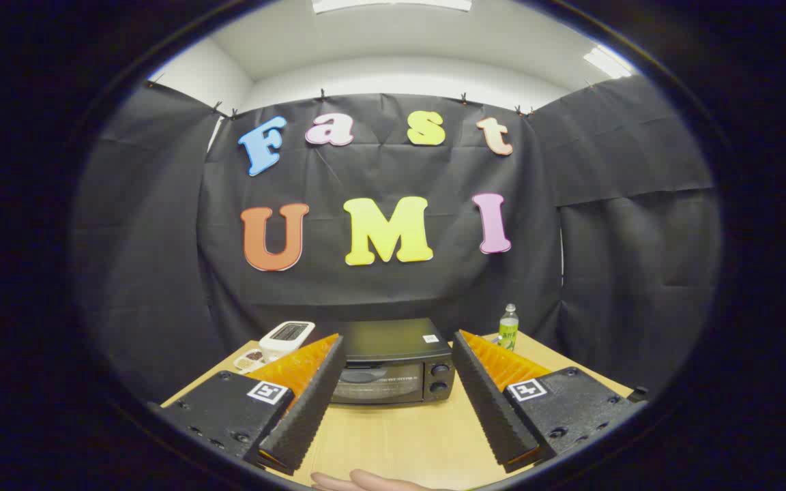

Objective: Open the toaster oven, put the food inside, and close the toaster oven door.

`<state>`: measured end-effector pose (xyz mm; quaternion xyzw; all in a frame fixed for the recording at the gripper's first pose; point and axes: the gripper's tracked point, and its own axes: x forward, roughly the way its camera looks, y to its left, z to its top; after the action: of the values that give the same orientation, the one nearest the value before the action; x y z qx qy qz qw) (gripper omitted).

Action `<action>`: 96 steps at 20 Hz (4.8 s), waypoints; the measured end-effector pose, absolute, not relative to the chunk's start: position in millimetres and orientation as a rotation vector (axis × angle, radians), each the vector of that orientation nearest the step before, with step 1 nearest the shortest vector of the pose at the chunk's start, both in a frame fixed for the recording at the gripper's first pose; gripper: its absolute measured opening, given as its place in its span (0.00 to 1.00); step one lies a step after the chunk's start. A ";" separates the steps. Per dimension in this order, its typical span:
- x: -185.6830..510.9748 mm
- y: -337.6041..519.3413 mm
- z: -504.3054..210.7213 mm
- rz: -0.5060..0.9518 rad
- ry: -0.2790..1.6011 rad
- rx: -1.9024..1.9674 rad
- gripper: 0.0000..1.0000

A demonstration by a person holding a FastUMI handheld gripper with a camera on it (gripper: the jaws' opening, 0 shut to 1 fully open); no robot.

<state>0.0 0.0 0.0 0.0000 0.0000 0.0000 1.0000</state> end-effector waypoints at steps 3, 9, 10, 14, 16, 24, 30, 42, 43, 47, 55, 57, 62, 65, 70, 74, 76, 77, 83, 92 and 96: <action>1.5 3.1 -0.9 0.009 -0.001 0.016 1.00; 10.3 19.6 4.1 0.028 -0.018 0.029 1.00; 12.9 22.0 7.0 0.027 -0.033 0.039 1.00; 25.6 41.6 14.3 0.049 -0.065 0.018 1.00; 34.5 46.6 10.3 0.050 -0.070 0.003 1.00; 105.5 58.7 -22.7 0.077 -0.026 -0.001 1.00; 184.1 57.7 -100.2 0.065 0.152 0.021 1.00; 225.7 69.6 -164.2 0.053 0.254 -0.069 1.00; 225.2 68.8 -166.6 0.051 0.250 -0.068 1.00; 213.2 67.3 -170.7 0.058 0.286 -0.061 1.00; 165.2 62.6 -190.6 0.026 0.399 -0.053 1.00; 152.6 61.2 -200.5 0.014 0.460 -0.040 1.00; 128.6 60.4 -220.9 0.010 0.562 -0.031 1.00; 117.1 59.5 -232.7 0.017 0.610 -0.051 1.00; 103.6 57.2 -254.2 0.028 0.683 -0.081 1.00; 93.4 51.7 -266.3 -0.003 0.751 -0.057 1.00; 92.4 54.9 -259.3 0.015 0.734 -0.057 1.00; 91.8 57.2 -254.6 0.026 0.727 -0.052 1.00; 65.6 98.8 -247.6 0.210 0.791 0.053 1.00; 20.4 173.6 -247.7 0.537 1.046 0.396 0.94; 4.4 196.0 -253.7 0.634 1.120 0.447 0.89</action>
<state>4.4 196.0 -253.7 0.2068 0.5177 0.2931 0.7767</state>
